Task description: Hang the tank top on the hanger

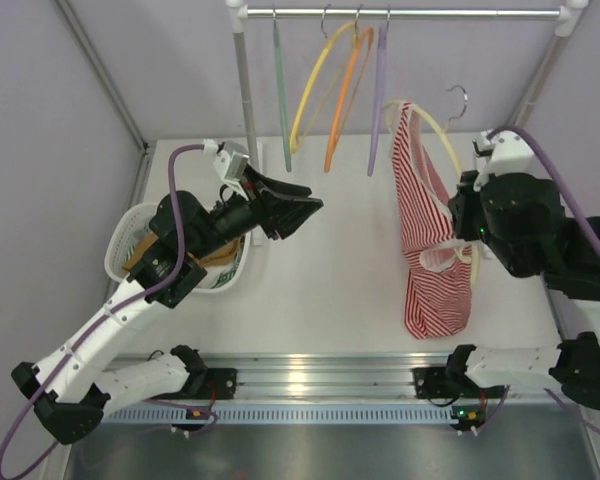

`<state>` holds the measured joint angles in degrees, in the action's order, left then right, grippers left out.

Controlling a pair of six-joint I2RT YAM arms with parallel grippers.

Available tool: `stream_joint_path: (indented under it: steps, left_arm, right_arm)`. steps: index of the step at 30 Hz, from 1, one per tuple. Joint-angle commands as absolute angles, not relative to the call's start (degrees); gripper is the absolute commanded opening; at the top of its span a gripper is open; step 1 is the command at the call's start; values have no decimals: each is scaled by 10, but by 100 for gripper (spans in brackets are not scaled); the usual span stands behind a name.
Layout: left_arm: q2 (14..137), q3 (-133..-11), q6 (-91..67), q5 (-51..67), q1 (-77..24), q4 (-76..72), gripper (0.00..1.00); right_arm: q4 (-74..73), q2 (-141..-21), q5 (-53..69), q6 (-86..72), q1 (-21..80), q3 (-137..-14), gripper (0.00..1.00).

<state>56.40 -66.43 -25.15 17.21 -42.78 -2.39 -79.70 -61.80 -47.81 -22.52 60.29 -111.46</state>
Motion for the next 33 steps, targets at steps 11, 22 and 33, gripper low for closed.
stream_joint_path:
  steps: [11,22,33]
  left_arm:
    - [537,-659,-242,198,-426,-18,51]
    - [509,-665,-246,220,-427,32,51]
    - [489,-664,-247,238,-426,48,51]
  right_arm:
    - [-632,-688,-121,-68,207,-1155,0]
    - [-620,-794,37,-98,34,-1297,0]
    - [-590,-833,65,-111,-43,-1359,0]
